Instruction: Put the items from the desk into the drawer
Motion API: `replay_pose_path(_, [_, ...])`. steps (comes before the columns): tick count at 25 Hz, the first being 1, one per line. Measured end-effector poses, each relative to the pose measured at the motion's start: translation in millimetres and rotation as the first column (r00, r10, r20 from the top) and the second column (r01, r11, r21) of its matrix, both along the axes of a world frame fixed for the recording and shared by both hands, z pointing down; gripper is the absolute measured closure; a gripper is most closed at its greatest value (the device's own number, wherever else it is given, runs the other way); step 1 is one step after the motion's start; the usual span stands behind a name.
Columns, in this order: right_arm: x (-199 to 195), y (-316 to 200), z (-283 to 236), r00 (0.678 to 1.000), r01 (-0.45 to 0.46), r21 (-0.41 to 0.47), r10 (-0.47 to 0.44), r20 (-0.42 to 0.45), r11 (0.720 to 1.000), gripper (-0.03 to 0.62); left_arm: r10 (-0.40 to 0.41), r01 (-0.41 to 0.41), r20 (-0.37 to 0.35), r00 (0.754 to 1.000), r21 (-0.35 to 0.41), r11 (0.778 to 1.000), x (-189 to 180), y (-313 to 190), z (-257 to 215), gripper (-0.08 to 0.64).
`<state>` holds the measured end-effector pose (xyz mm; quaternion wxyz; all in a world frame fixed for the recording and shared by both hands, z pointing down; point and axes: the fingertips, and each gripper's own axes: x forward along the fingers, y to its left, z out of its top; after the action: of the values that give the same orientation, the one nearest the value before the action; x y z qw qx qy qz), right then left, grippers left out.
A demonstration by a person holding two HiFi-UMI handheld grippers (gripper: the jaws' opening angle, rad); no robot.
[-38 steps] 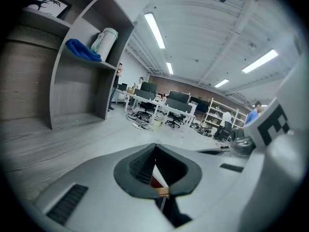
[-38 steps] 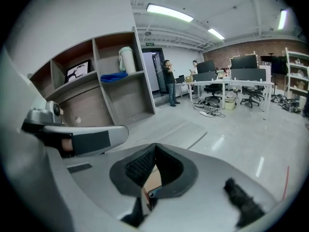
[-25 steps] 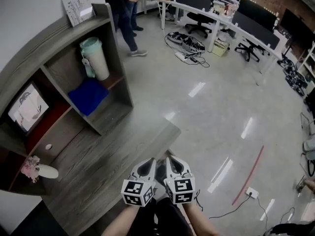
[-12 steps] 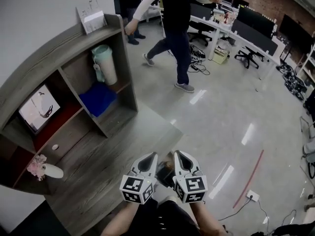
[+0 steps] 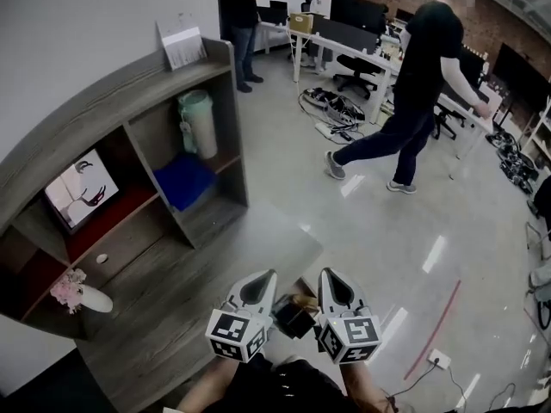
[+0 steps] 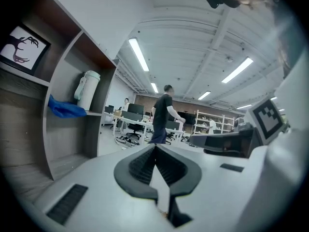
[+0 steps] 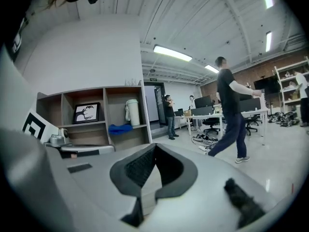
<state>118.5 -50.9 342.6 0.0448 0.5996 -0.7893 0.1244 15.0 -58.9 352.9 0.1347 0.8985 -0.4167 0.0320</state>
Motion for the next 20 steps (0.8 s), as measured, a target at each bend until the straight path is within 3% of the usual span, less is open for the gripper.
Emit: replay_pose_path(20, [-25.8, 5.8, -1.9, 0.999, 0.044, -0.001, -0.044, 0.026, 0.999, 0.581, -0.017, 0.017, 0.019, 1.000, -0.029, 0.999, -23.9, 3.6, 9.4, 0.551])
